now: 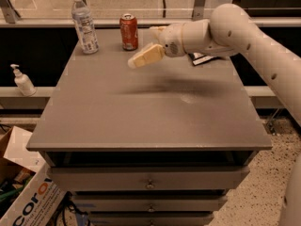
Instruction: Knock blue plastic bottle over
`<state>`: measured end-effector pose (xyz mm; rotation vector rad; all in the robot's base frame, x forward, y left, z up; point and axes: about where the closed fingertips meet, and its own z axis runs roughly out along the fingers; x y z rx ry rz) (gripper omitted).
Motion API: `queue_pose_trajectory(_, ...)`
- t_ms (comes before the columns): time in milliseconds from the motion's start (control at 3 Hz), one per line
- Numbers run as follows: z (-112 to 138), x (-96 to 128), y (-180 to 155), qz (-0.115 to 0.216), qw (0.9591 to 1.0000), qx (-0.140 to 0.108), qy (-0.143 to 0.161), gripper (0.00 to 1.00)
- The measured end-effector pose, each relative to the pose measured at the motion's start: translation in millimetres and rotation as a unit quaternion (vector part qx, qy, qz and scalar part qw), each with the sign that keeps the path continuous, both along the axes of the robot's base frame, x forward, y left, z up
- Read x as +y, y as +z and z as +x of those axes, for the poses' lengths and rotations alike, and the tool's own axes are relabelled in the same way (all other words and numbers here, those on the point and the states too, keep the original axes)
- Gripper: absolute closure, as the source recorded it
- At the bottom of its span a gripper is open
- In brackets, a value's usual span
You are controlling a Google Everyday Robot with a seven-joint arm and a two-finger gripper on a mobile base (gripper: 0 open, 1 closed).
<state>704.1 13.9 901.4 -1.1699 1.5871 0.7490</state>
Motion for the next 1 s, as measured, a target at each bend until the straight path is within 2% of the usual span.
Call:
queue_pose_trajectory(333, 33, 29, 4, 0.018, 0.9998, -0.007, -0.005, 0.0)
queue_pose_trajectory(1000, 62, 81, 4, 0.055, 0.9982, 0.005, 0.021, 0.0)
